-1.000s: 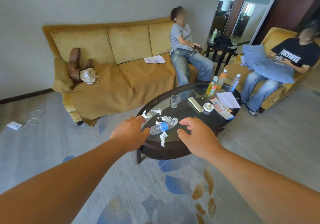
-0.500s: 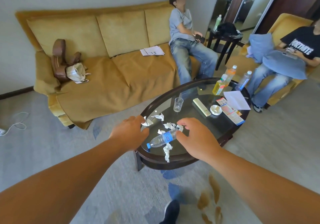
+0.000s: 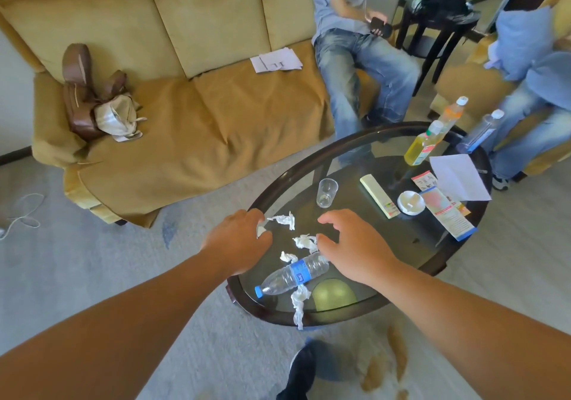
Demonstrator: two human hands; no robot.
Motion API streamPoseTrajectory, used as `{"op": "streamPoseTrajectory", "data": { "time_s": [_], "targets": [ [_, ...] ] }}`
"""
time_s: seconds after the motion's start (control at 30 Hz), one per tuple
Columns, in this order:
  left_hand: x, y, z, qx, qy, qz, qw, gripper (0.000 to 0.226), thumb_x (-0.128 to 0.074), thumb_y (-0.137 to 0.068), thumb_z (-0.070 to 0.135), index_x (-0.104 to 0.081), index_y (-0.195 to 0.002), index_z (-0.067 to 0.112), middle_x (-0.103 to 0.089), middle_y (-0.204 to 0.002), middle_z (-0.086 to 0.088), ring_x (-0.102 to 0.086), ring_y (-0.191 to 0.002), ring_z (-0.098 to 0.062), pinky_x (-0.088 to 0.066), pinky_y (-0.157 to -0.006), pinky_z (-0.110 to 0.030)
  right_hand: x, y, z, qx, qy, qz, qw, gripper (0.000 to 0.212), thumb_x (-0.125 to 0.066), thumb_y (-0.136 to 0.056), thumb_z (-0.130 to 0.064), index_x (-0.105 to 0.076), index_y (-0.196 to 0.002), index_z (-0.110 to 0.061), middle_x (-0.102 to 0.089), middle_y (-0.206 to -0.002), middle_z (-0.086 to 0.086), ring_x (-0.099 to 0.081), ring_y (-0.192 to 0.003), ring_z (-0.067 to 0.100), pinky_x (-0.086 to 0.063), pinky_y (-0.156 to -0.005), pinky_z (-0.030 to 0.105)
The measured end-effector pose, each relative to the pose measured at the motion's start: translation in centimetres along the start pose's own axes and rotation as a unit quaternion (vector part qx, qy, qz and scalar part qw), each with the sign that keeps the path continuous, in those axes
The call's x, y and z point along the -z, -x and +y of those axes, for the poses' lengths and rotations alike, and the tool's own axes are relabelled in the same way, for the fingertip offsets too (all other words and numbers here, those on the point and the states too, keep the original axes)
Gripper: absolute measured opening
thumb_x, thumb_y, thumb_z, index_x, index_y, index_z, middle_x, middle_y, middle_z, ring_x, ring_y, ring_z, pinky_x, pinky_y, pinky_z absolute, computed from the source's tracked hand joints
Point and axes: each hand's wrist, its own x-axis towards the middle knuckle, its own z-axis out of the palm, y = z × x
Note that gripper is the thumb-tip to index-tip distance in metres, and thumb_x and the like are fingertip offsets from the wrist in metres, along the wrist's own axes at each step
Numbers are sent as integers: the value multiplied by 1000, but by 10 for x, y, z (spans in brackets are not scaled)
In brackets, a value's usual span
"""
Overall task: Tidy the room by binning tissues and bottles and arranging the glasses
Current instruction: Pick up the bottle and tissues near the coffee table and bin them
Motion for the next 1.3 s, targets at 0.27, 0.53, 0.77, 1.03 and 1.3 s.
{"op": "streamPoseTrajectory", "data": {
  "time_s": [0.27,0.53,0.77,1.03,1.3],
  "targets": [
    [-36,-58,-16,37,9,-68,997,39,-41,-96,46,-46,-130,27,-54,-133,0,-57,-109,-19,-50,-94,-35,-36,-53,28,-44,-13,-46,998,37,-53,-92,-37,-52,-129,-29,-50,-132,-11,-54,-110,9,-42,-85,26],
    [-90,-103,-48,21,19,-138,990,37,-43,-96,46,-48,-128,30,-53,-137,4,-57,-115,-19,-47,-100,-36,-118,-70,51,-182,-62,-73,979,38,-54,-91,-33,-53,-127,-25,-56,-126,-6,-55,-108,11,-40,-83,23],
    [-127,-138,-87,-10,-13,-177,984,39,-42,-96,48,-47,-129,29,-54,-137,3,-57,-117,-19,-44,-99,-34,-184,-90,58,-293,-108,-57,948,42,-54,-89,-32,-48,-129,-22,-53,-122,-2,-56,-105,15,-40,-79,23],
    [-167,-156,-117,-18,-27,-231,973,39,-44,-95,48,-47,-129,30,-53,-138,4,-55,-120,-20,-43,-102,-37,-234,-110,69,-446,-168,13,879,85,-65,-85,-45,-15,-149,-24,-40,-128,10,-57,-97,21,-52,-70,28],
    [-181,-175,-125,-50,-21,-219,974,37,-44,-95,41,-48,-128,26,-56,-131,2,-57,-113,-17,-45,-95,-32,-266,-142,90,-593,-240,95,763,115,-73,-76,-57,1,-152,-13,-37,-140,19,-59,-106,36,-52,-76,39]
  ]
}}
